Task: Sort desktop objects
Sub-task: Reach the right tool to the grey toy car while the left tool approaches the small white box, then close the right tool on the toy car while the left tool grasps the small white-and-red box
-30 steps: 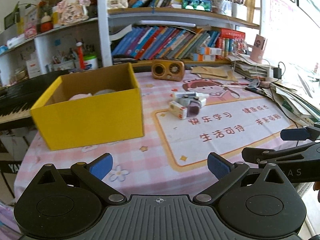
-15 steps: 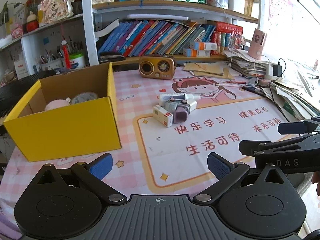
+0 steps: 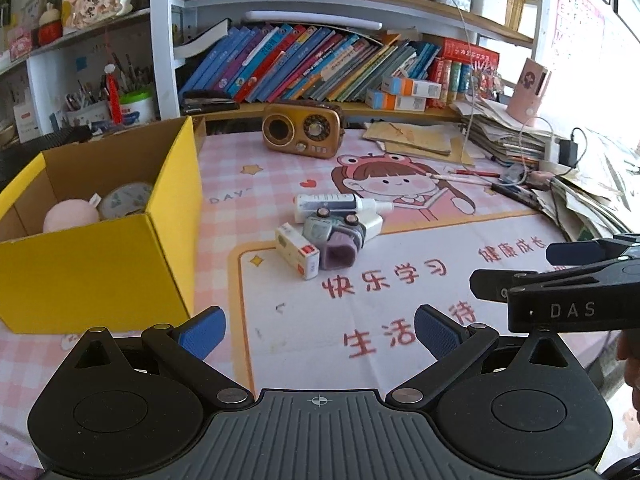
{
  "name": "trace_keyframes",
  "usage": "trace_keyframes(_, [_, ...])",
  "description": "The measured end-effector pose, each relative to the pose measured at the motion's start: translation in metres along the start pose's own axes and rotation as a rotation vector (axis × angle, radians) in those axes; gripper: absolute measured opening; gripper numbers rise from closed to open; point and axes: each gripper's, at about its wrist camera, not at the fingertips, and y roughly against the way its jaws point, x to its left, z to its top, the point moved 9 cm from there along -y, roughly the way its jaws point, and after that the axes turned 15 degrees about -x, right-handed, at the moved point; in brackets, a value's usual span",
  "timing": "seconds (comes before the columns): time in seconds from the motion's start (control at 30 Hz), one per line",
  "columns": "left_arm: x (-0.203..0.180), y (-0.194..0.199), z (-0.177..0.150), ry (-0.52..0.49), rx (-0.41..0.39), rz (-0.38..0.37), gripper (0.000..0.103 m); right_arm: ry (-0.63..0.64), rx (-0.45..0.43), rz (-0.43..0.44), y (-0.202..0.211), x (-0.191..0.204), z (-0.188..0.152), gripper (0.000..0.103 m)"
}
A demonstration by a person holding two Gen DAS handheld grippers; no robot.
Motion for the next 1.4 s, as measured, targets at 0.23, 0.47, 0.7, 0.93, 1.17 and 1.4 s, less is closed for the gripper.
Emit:
trace_keyframes(0.23, [-0.004,-0.023,0.009,-0.018,-0.005,0.074,0.093,0.001,0.004,0.064,-0.028,-0.009,0.012,0.090])
trace_keyframes(0.47, [-0.001,-0.035,0.008,-0.009,0.041,0.115,0.093,0.024,0.042,0.208,-0.062,0.003,0.019,0.089])
trace_keyframes(0.7, [0.002,-0.041,0.000,0.007,0.091,0.139,0.093,0.188,0.075,0.401,-0.101,0.038,0.020,0.071])
trace_keyframes(0.93, [0.006,-0.045,-0.003,0.018,0.110,0.171,0.093,0.335,0.117,0.522,-0.133,0.063,0.015,0.055])
trace_keyframes(1.17, [0.007,-0.053,-0.004,0.022,0.127,0.183,0.093,0.451,0.123,0.612,-0.146,0.082,0.008,0.048])
trace_keyframes(1.4, [0.004,-0.062,-0.003,0.018,0.135,0.173,0.093,0.451,0.131,0.655,-0.159,0.085,0.004,0.039])
